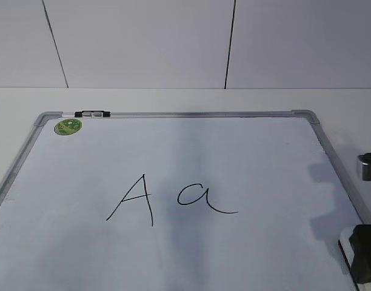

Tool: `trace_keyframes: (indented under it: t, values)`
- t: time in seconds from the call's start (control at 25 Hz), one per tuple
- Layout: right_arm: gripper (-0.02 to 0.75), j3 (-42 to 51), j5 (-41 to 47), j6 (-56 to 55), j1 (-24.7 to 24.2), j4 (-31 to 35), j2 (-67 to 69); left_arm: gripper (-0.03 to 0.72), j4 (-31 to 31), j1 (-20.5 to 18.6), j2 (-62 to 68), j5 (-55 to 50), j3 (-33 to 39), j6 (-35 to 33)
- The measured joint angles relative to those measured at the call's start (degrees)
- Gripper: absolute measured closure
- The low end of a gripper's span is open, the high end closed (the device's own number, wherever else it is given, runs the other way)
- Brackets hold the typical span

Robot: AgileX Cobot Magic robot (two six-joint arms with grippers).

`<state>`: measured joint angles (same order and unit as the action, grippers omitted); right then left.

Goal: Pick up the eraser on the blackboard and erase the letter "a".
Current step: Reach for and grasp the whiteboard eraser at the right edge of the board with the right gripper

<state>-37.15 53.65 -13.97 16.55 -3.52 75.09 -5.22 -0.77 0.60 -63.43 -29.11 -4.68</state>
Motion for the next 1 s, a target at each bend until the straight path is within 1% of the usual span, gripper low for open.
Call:
trace_keyframes:
  t: [0.68, 1.0]
  values:
    - [0.054, 0.0, -3.1, -1.0, 0.0, 0.0, 4.0, 0.453, 0.0, 0.0, 0.0, 0.0, 0.0, 0.0]
    - [0.054, -0.1, -3.2, -2.1, 0.0, -1.6, 4.0, 0.453, 0.0, 0.0, 0.0, 0.0, 0.0, 0.0]
